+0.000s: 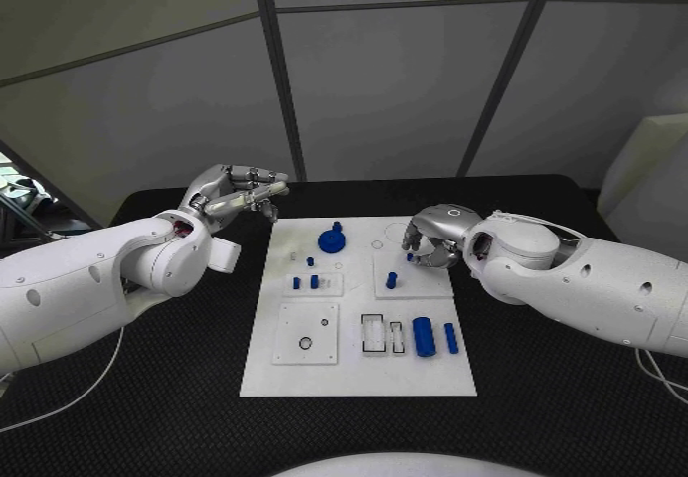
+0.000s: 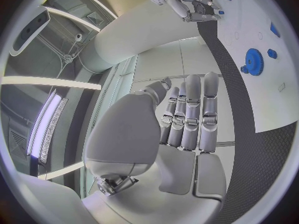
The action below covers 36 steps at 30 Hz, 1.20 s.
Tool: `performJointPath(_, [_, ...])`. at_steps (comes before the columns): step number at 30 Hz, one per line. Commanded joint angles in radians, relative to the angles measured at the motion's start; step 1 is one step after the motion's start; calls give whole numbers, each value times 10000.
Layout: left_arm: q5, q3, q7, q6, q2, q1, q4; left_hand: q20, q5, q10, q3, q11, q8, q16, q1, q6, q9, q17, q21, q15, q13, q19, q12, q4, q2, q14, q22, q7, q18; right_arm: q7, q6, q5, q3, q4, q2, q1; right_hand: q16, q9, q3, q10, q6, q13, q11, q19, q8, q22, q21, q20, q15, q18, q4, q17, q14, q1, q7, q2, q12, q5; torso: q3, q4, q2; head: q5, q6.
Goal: Assemble the parts on the task board
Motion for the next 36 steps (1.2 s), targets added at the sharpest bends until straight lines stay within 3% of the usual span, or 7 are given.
performJointPath(1, [486,11,322,139,-10,10,35,11,-2,-73,-42,2,31,-36,-4,5,-10,-15,-61,7,-14,-89,27,-6,68,-58,-17,54,255,70,206,-155,3,-16,40,6,223,21,144,128,82,-63,-8,172,-69,281,229,-12,67,-159,-39,192,432,66,58,78,-62,71,-3,8,0,17,-27])
performJointPath(7, [512,11,317,120,-8,9,32,13,0,-86,-47,5,28,-47,10,-8,-11,-28,-78,9,-13,-92,35,-20,77,-68,-32,58,255,27,502,-207,3,-57,98,-25,626,47,382,389,296,-189,-38,495,-58,865,712,-35,51,-266,-205,541,500,90,61,121,-57,69,2,0,-5,35,-56])
performJointPath(21, [520,12,285,142,-3,10,47,16,1,-108,-59,13,23,-63,26,-32,-14,-47,-102,14,-14,-93,48,-39,85,-80,-52,68,255,-1,903,-274,2,-226,285,-118,991,56,758,693,557,-428,-75,646,-120,1328,1105,-60,33,-337,-519,815,515,4,33,178,-173,76,-1,-4,-6,35,-95])
performJointPath(30, [520,12,265,130,-9,10,37,16,1,-108,-59,13,23,-63,26,-32,-14,-47,-102,14,-14,-93,48,-39,85,-80,-52,68,255,-313,72,-659,3,-177,265,-170,1173,118,1365,1155,1006,-498,-196,888,-31,1889,1578,-127,-102,-426,-1044,911,519,239,-71,583,-148,-151,1,-3,-14,43,-109])
performJointPath(36, [520,12,251,146,-5,10,10,17,3,-116,-60,14,24,-70,40,-36,-13,-57,-113,15,-13,-94,55,-51,97,-86,-62,70,256,-358,-396,-775,5,-39,184,-178,1193,122,1676,1305,1132,-531,-221,969,-51,2145,1799,-152,-131,-466,-1313,876,505,196,-88,611,-207,-108,8,-5,-19,56,-110])
